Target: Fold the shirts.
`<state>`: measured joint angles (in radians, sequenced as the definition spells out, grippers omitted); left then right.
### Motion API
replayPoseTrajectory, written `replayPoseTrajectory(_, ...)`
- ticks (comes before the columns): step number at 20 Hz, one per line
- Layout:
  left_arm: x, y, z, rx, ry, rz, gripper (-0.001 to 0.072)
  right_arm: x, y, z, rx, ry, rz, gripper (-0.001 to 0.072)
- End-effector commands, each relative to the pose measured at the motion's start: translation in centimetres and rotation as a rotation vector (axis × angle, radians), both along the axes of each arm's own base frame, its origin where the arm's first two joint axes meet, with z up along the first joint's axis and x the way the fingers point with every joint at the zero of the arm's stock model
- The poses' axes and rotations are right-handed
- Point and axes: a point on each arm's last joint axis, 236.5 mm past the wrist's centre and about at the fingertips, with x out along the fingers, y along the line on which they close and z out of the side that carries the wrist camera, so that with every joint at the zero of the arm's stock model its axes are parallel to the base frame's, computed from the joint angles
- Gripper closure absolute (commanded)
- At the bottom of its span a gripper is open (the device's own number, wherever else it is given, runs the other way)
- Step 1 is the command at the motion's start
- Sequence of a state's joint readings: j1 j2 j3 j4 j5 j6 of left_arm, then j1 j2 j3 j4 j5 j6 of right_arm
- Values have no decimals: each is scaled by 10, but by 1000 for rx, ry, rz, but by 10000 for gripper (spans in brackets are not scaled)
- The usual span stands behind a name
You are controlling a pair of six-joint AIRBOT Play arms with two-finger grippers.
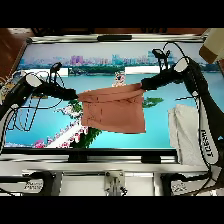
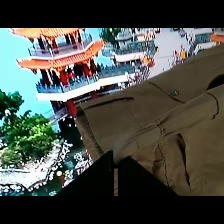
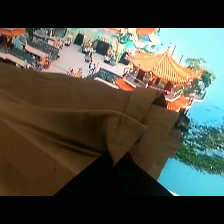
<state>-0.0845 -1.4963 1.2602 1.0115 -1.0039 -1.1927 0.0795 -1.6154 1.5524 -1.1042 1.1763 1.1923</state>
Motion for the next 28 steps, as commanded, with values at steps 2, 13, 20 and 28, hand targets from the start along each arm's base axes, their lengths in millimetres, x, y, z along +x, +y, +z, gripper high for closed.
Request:
replayPoseTrajectory(2, -39, -9, -28, 84, 131, -139, 667, -52, -12, -31, -153, 183, 116, 656)
replayPoseTrajectory(13, -112, -23, -67, 126, 338, -253, 669, -107, -8, -56, -260, 367, 148, 656)
replayPoseTrajectory(20, -111, -30, -16, 115, 205, -263, 669, -140, -21, -15, -284, 444, 57, 656)
replayPoseTrajectory(28, -171, -49, -53, 141, 348, -349, 669, -207, -26, -51, -214, 407, -70, 656)
